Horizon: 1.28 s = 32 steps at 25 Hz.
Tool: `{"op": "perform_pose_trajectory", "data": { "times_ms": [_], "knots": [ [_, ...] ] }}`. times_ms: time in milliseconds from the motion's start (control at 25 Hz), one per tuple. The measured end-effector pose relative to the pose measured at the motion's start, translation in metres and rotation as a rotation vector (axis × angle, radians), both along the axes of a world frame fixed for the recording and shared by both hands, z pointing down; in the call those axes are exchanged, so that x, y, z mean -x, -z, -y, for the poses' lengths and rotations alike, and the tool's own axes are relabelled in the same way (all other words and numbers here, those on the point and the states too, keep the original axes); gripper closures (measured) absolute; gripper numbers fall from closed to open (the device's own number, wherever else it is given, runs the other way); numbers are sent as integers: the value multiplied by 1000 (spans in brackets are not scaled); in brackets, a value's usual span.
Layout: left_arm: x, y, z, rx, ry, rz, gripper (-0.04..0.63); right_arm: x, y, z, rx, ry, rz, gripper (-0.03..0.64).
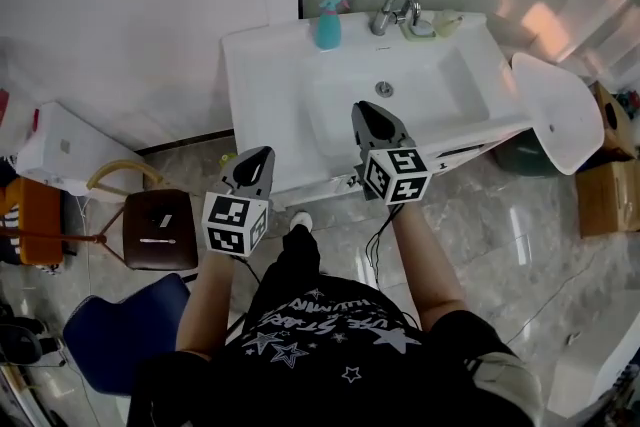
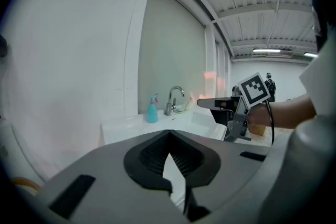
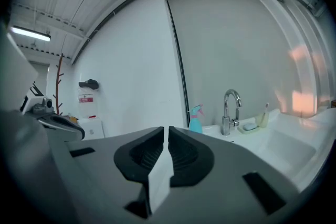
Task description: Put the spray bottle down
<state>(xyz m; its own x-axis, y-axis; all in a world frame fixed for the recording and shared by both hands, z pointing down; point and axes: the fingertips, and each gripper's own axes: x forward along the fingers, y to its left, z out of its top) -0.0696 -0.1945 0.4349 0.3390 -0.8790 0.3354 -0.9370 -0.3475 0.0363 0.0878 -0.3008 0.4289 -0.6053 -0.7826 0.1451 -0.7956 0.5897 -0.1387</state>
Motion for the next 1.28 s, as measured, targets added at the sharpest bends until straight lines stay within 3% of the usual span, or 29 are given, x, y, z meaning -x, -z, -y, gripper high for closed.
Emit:
{"op": "perform_pose_trajectory", "data": {
  "times_ms": [360,800,1280],
  "knots": [
    [-34,-19,-95,58,-12,-14,580,-32,-26,-92,76,-5,-35,604],
    [-57,-26,-132,67,-99,-19,580,-54,-30,-149,92,-36,-76,604],
    [6,-29,-240,85,-104,-36,580,-16,-33,-253,120,-100,-80,606]
  ]
}}
